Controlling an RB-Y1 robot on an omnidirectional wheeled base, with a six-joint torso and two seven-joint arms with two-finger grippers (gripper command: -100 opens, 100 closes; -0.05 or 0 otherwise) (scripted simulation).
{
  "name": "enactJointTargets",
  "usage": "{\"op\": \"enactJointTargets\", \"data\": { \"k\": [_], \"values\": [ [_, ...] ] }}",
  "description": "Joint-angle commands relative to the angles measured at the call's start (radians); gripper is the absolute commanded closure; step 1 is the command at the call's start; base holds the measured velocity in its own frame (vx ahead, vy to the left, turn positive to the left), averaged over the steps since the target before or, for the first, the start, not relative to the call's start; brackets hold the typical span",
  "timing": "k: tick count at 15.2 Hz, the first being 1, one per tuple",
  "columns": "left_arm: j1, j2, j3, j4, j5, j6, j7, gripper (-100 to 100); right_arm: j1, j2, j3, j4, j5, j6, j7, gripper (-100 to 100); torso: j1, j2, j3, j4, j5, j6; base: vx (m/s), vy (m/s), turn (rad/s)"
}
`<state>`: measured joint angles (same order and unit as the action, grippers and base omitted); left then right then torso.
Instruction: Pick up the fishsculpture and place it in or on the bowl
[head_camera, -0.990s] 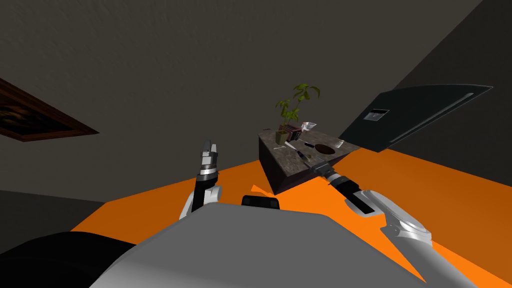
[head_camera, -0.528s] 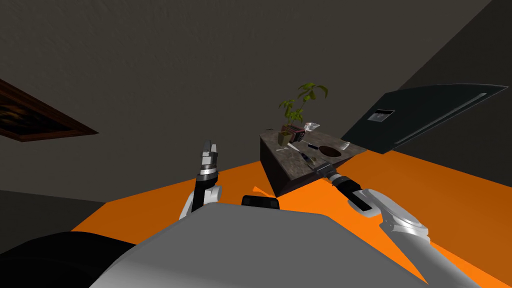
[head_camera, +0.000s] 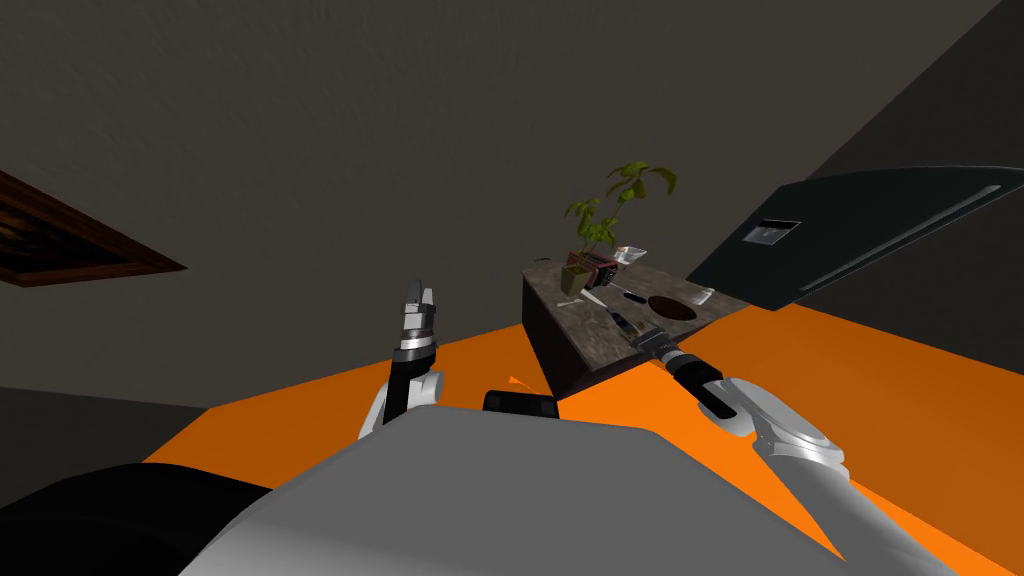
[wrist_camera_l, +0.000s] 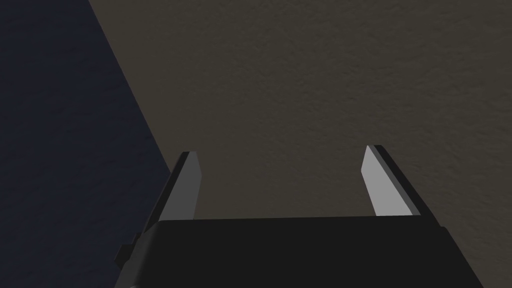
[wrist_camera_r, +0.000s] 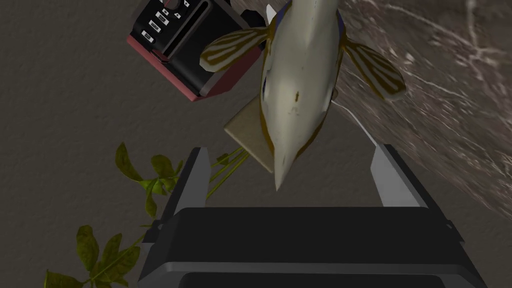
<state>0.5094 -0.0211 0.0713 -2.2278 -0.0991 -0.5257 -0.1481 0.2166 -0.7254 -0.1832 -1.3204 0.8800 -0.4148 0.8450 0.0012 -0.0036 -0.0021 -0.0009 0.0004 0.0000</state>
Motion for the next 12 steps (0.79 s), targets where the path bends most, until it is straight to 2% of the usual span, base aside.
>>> {"op": "enactJointTargets", "data": {
  "k": [1, 2, 7, 8, 10, 12],
  "values": [
    [0.0, 0.0, 0.0, 0.0, 0.0, 0.0, 0.0, 0, 0.0, 0.0, 0.0, 0.0, 0.0, 0.0, 0.0, -100, 0.0, 0.0, 0.0, 0.0, 0.0, 0.0, 0.014, 0.005, 0.0],
    [0.0, 0.0, 0.0, 0.0, 0.0, 0.0, 0.0, 0, 0.0, 0.0, 0.0, 0.0, 0.0, 0.0, 0.0, 100, -0.001, 0.001, 0.001, 0.0, 0.0, 0.0, 0.007, 0.003, 0.001],
    [0.0, 0.0, 0.0, 0.0, 0.0, 0.0, 0.0, 0, -0.001, -0.001, -0.001, -0.001, -0.001, 0.0, 0.0, 100, -0.002, 0.002, 0.001, 0.0, -0.002, 0.0, 0.0, 0.0, 0.0],
    [0.0, 0.0, 0.0, 0.0, 0.0, 0.0, 0.0, 0, -0.013, -0.011, 0.003, 0.004, 0.013, 0.005, 0.0, 100, -0.002, 0.002, 0.001, 0.0, -0.002, 0.0, -0.082, -0.055, 0.009],
    [0.0, 0.0, 0.0, 0.0, 0.0, 0.0, 0.0, 0, -0.021, -0.017, 0.004, 0.007, 0.019, 0.009, 0.0, 100, -0.008, 0.009, 0.005, 0.001, -0.002, 0.0, -0.154, -0.12, 0.036],
    [0.0, 0.0, 0.0, 0.0, 0.0, 0.0, 0.0, 0, -0.04, -0.03, 0.003, 0.013, 0.028, 0.017, -0.004, 100, -0.014, 0.013, 0.007, 0.002, -0.002, 0.001, -0.144, -0.2, 0.077]
  ]
}}
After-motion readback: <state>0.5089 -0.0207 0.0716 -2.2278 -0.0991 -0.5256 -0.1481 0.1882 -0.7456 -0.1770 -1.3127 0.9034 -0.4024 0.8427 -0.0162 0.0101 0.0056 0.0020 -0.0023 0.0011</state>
